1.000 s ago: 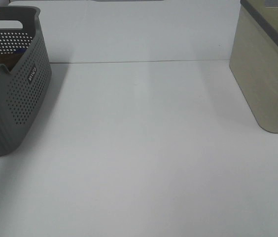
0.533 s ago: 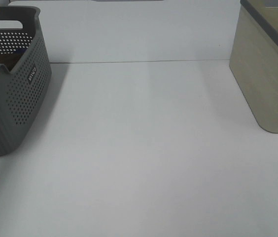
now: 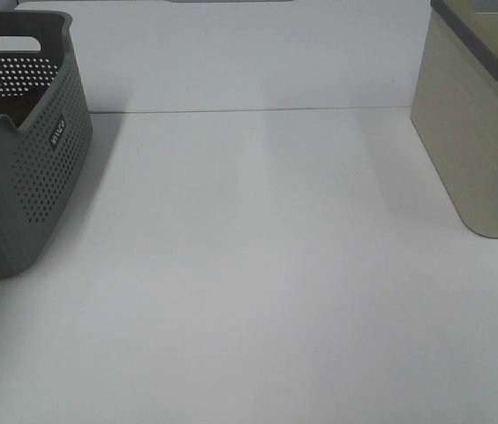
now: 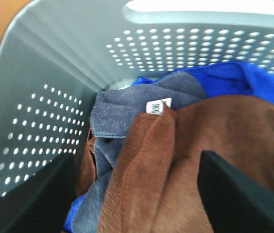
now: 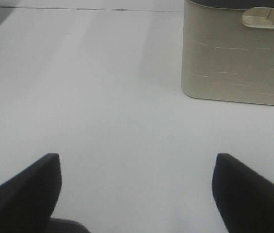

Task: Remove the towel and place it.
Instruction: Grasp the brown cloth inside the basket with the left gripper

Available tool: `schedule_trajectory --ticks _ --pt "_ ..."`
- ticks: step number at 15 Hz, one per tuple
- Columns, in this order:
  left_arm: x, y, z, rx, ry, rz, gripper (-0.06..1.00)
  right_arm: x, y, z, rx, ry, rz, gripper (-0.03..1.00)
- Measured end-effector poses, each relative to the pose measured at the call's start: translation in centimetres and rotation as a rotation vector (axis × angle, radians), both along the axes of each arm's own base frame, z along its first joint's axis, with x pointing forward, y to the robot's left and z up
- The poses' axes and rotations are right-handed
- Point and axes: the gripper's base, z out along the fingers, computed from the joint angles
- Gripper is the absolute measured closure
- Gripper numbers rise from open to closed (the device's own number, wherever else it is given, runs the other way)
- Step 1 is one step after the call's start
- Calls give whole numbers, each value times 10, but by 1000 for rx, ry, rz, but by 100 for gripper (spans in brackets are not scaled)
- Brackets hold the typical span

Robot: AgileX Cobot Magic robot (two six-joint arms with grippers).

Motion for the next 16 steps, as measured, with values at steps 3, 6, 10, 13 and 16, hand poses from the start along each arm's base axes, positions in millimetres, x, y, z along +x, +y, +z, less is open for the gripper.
schedule_trajectory --ticks 3,6,10,13,16 --pt "5 4 -18 -4 18 2 26 0 0 0 0 0 0 17" --pt "10 3 -33 -19 19 -4 26 0 0 0 0 -1 0 17" --pt "14 3 -43 -22 21 -8 37 0 0 0 0 -1 0 17" --pt "15 3 -54 -26 41 -8 39 0 0 0 0 -1 0 17" --pt "17 3 -60 -26 37 -11 62 0 0 0 0 -1 0 17"
